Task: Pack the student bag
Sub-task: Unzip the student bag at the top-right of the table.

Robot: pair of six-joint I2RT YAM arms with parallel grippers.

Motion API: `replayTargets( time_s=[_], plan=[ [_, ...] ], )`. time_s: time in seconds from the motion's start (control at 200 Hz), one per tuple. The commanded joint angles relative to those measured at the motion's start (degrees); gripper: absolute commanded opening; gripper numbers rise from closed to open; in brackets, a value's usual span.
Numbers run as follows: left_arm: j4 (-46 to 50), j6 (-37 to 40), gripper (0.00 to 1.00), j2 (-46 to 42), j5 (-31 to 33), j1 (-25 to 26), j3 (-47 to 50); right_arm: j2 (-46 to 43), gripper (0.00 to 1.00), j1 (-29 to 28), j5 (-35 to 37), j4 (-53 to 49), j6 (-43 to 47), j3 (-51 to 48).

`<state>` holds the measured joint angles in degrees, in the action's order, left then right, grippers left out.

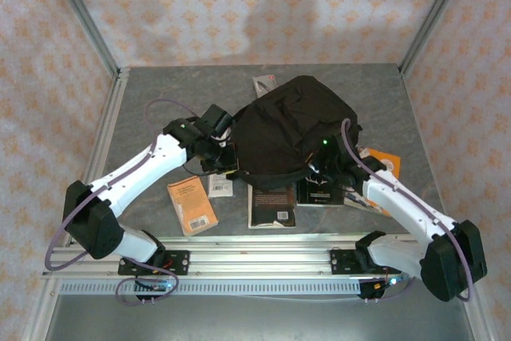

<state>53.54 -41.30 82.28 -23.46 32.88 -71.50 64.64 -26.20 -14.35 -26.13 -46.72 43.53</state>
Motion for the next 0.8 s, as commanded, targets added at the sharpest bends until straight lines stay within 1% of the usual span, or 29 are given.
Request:
replayTargets(
  time_s=[0.0, 0.13, 0.195, 0.22, 0.28, 0.305, 0.34, 0.405, 0.49, 0.58, 0.611, 0.691, 0.796],
  plan=[
    [3.16, 1.83, 0.00, -1.51, 1.69, -0.45, 0.48, 3.60, 0.00, 2.11, 5.20, -5.73, 5.48, 5.34],
    [-0.21, 0.23, 0.00, 0.45, -0.50, 1.55, -0.84, 9.76, 0.00, 2.88, 5.42, -9.17, 8.44, 12.26],
    [-0.82, -0.25, 0.00, 2.76, -0.83, 3.26, -3.73, 11.81, 0.00, 3.04, 7.54, -12.79, 8.91, 16.12],
    [-0.88, -0.36, 0.00, 3.68, -0.84, 4.03, -5.14, 12.44, 0.07, 3.08, 8.50, -14.44, 8.93, 17.59],
    [-0.92, -0.54, 0.00, 5.74, -0.73, 5.92, -8.75, 12.97, 0.32, 3.06, 10.21, -18.44, 8.40, 20.34],
    [-0.89, -0.66, 0.00, 6.56, -0.71, 6.61, -10.22, 12.70, 0.41, 3.08, 10.93, -20.03, 7.64, 21.29],
    [-0.75, -0.95, 0.00, 7.54, -0.84, 7.36, -12.21, 11.88, 0.49, 3.08, 12.41, -22.48, 5.40, 22.27],
    [-1.61, -2.05, 0.00, 9.16, -1.93, 8.44, -14.65, 10.34, 0.59, 3.03, 13.07, -26.36, 2.49, 23.51],
    [-3.03, -3.53, 0.00, 10.86, -3.71, 9.33, -16.48, 6.64, 0.64, 3.02, 10.99, -29.20, -1.01, 23.26],
    [-3.52, -4.31, 0.00, 12.68, -4.83, 10.41, -18.44, 3.48, 0.69, 3.01, 7.50, -29.80, -3.94, 21.52],
    [-3.45, -4.46, 0.00, 13.28, -4.92, 10.82, -19.17, 1.18, 0.70, 3.00, 6.03, -29.75, -5.04, 20.70],
    [-3.32, -4.75, 0.00, 14.67, -5.28, 11.80, -21.08, -0.60, 0.71, 3.02, 1.17, -28.56, -7.77, 18.39],
    [-2.51, -4.90, 0.00, 16.38, -5.27, 12.80, -23.65, -0.34, 0.71, 2.99, -4.00, -28.47, -10.73, 16.15]
  ],
)
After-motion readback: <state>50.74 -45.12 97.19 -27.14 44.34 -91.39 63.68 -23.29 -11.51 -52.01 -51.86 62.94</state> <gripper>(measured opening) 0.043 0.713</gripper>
